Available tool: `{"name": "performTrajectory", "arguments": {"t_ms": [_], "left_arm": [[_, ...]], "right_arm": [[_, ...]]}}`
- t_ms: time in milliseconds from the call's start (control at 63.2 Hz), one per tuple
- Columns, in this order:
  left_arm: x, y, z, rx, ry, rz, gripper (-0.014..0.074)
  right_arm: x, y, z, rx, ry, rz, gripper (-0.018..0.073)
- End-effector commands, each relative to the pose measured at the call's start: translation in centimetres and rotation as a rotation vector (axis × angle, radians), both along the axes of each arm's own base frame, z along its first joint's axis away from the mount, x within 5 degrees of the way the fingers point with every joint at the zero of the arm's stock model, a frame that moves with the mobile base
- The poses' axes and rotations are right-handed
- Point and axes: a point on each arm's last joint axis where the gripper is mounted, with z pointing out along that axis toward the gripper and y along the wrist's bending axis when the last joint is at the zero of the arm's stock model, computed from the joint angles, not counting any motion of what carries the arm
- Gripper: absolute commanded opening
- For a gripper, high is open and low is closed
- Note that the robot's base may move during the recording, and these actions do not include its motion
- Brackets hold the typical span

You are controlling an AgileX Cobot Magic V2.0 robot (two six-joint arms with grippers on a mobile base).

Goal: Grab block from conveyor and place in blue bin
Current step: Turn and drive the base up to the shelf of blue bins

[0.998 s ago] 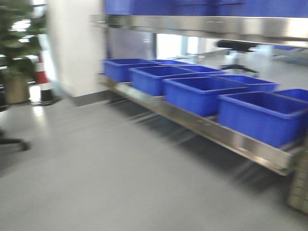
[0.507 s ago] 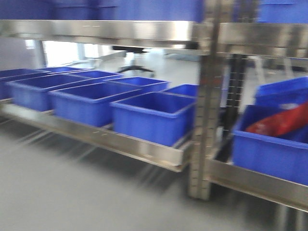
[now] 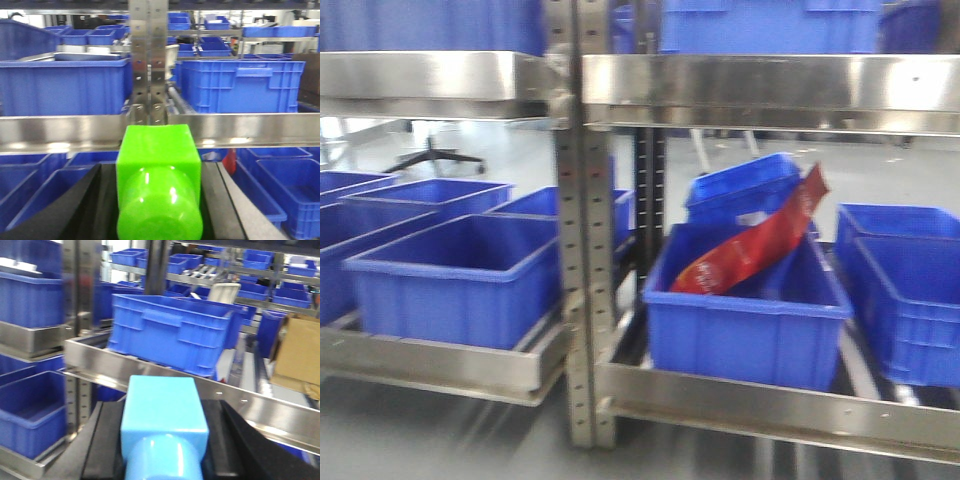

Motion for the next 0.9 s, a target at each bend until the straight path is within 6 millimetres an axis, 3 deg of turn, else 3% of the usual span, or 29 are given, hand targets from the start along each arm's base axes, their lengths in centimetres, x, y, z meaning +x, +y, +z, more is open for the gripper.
{"name": "performTrajectory", "arguments": {"t_ms": [0, 887], "left_arm": [[-0.1, 0.01, 0.21, -0.003, -0.023, -0.001, -0.0111], [-0.1, 0.01, 0.21, -0.003, -0.023, -0.001, -0.0111]], "right_arm": [[-0.04, -0.05, 0.14, -0.003, -0.019, -0.004, -0.0162], [-0.04, -0.05, 0.14, -0.003, -0.019, -0.004, -0.0162]]}}
